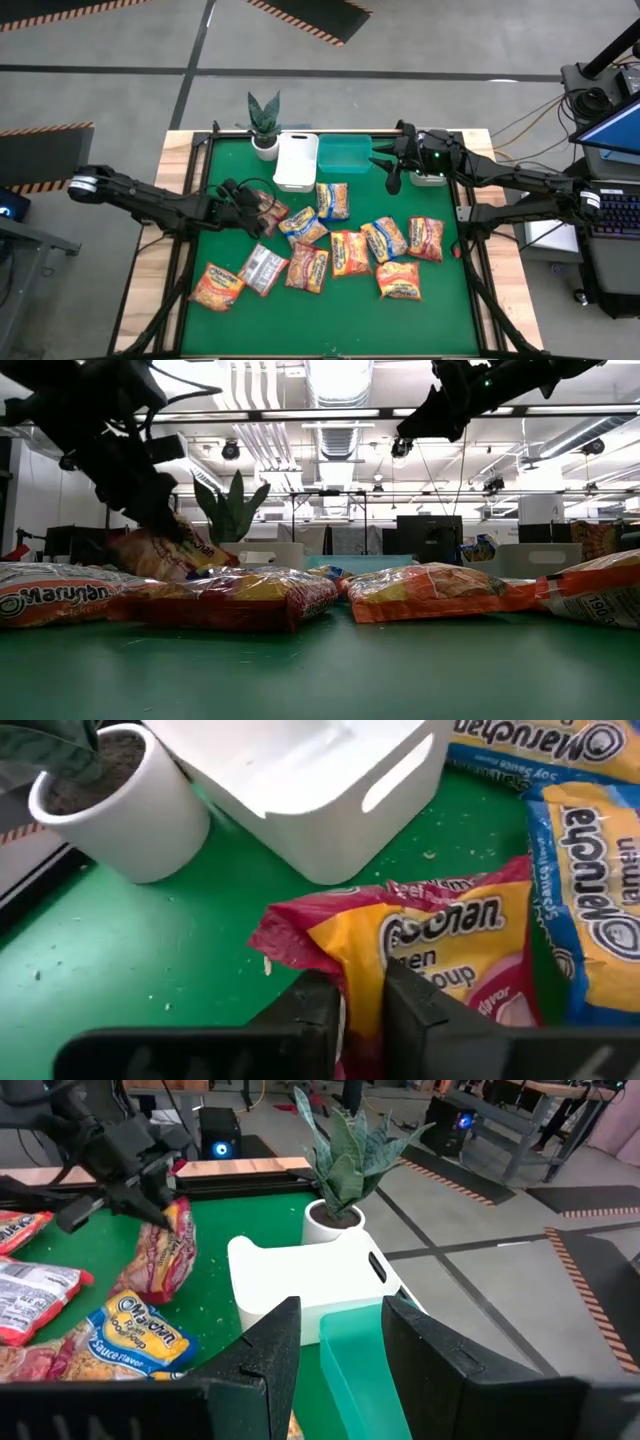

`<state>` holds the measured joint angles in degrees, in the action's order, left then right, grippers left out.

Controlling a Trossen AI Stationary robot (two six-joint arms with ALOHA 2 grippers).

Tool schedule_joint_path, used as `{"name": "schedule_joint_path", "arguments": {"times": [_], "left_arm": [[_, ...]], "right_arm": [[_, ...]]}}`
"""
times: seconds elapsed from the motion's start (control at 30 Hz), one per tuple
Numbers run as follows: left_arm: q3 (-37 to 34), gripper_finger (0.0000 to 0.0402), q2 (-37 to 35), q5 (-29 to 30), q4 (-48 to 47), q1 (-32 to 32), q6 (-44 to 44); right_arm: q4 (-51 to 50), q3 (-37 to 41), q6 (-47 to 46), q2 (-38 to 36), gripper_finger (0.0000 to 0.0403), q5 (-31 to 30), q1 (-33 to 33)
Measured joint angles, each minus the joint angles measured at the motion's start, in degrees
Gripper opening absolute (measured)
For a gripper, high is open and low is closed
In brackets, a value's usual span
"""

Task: Sort Maruchan noodles
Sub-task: Put the red noodle pack into the white bin

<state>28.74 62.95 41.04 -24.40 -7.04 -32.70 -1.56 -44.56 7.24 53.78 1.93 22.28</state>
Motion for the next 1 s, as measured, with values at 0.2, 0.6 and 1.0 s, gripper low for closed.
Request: {"name": "schedule_joint_path", "arguments": {"times": [0.2,0.6,1.0], "left_arm": [[5.6,0.0101,1.3,2.3,-9.8,0.0,0.0],[9.0,0.0148,-10.2,-12.5,2.7,-1.9,32.4],[-10.3,0.0030,-35.3,-20.0,30.9,-1.9,36.9]], "right_arm": [[-1.4,0.0,-1.9,0.0,0.0132,0.0,0.0],[6.9,12.5,-1.6,-3.9,0.0132,23.8,-1.2],[21.9,31.1,-1.2,-23.1,0.0132,22.1,-1.3]]}}
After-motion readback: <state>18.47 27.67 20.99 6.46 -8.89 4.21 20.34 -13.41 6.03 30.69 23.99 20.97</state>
